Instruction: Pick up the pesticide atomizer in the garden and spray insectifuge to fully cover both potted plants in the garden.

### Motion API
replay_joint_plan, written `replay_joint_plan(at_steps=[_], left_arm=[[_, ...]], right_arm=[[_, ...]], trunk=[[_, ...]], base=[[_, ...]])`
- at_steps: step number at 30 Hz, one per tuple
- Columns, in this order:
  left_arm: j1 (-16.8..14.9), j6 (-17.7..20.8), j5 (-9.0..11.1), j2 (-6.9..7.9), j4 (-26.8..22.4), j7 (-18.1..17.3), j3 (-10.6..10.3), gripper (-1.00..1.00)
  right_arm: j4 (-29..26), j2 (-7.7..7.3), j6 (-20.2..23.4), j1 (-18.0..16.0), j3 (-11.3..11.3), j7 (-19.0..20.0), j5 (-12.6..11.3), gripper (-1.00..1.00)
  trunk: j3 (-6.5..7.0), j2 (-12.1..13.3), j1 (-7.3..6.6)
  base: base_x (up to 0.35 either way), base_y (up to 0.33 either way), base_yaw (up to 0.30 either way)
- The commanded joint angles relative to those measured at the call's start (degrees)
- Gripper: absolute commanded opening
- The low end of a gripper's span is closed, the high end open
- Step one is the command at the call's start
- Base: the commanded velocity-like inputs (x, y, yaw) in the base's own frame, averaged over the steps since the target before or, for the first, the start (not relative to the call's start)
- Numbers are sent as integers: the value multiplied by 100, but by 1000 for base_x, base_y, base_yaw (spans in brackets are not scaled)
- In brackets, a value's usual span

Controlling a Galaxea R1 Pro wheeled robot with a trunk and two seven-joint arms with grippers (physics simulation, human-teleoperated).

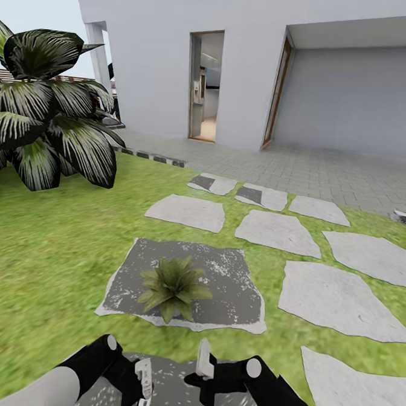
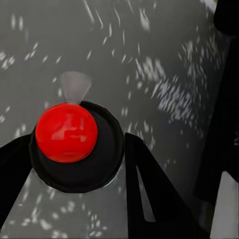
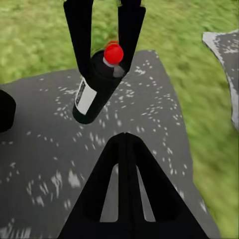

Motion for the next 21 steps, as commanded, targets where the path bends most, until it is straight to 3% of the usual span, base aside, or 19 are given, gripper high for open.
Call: replay_joint_plan(at_steps=[1,4,6,9,16,21], left_arm=[[0,-6,-5,-36,-11,-12,-62,-100],[32,-48,-34,-137,-11,-20,-415,-100],[38,-148,-30,-168,-11,-18,-483,-100],[31,-358,6,-213,-15,-17,-511,-100],[27,-398,41,-321,-13,-12,-469,-100],[35,-548,247,-385,-8,-12,-464,-100]], right_arm=[[-3,7,-27,-2,-5,4,48,-100],[-1,13,-33,-2,-5,6,47,-100],[-1,13,-35,-2,-5,4,44,-100],[2,13,-36,-2,-5,2,39,-100],[8,13,-36,-2,-5,2,39,-100],[8,13,-36,-2,-5,2,39,-100]], trunk=[[-5,-2,-1],[-5,-2,-1],[-5,-2,-1],[-5,-2,-1],[-5,-2,-1],[-5,-2,-1]], base=[[0,0,0],[0,0,0],[0,0,0],[0,0,0],[0,0,0],[0,0,0]])
